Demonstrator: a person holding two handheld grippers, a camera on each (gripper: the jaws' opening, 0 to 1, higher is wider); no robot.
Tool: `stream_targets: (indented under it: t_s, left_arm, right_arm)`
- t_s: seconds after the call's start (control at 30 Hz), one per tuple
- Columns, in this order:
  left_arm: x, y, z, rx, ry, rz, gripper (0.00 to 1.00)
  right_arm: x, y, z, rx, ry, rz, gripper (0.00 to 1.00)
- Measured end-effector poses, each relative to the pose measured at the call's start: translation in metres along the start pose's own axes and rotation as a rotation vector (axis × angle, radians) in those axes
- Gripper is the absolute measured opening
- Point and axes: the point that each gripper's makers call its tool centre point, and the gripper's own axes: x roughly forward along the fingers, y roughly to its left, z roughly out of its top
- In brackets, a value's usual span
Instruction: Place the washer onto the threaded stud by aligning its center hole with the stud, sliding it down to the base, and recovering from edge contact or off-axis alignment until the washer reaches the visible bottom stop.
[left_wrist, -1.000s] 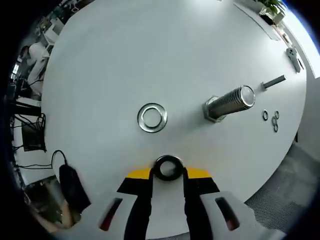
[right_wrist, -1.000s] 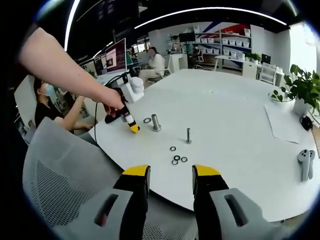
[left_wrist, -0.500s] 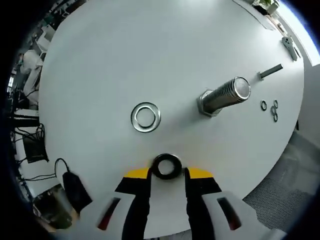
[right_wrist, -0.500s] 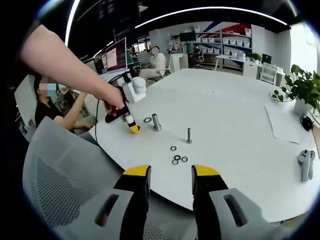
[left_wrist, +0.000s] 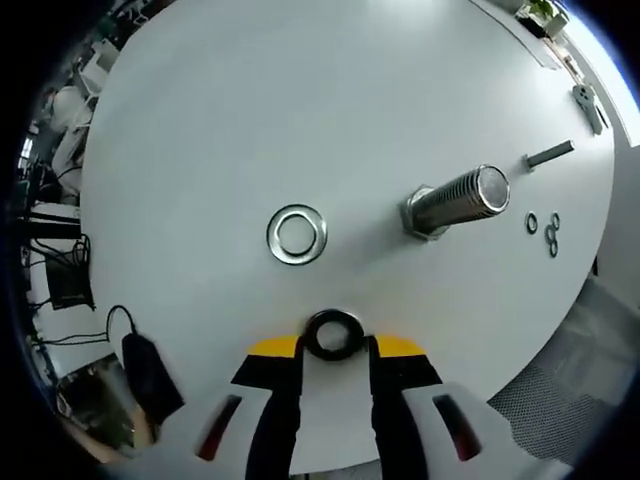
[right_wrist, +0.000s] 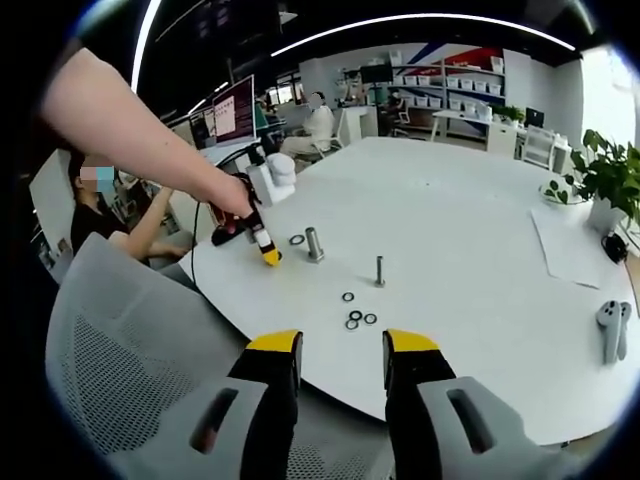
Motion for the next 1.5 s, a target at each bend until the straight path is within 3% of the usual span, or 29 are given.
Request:
stream_targets:
  t_s: [0.8,1.07,1.13,1.23,1.5]
  left_arm:
    - [-0.005,-0.001,-0.006,0.022,-0.085,-0.039,0.20]
    - [-0.004,0.006,-0.001,-0.140,-0.109,-0.100,0.22]
    - [-0.004,0.004,-0.001,-0.130,-0.102,-0.091,0.22]
    - [-0.004,0.003,-0.003,-0.048,-0.079,-0.040,0.22]
    - [-0.007,-0.005,-0.006,-0.058,-0.047,-0.004,0.22]
  right_arm:
    - [0.000,0.002,0.000,0.000,0.004,0.001,0.34]
    - [-0.001,0.004,0.000,-0.001,0.008,0.004,0.34]
    - [-0.001,0.004,0.000,-0.004,0.009,0.004,0.34]
    - [0.000,0.004,0.000,-0.003,0.009,0.005,0.34]
    - [-0.001,0.004,0.000,-0.004,0.009,0.005,0.34]
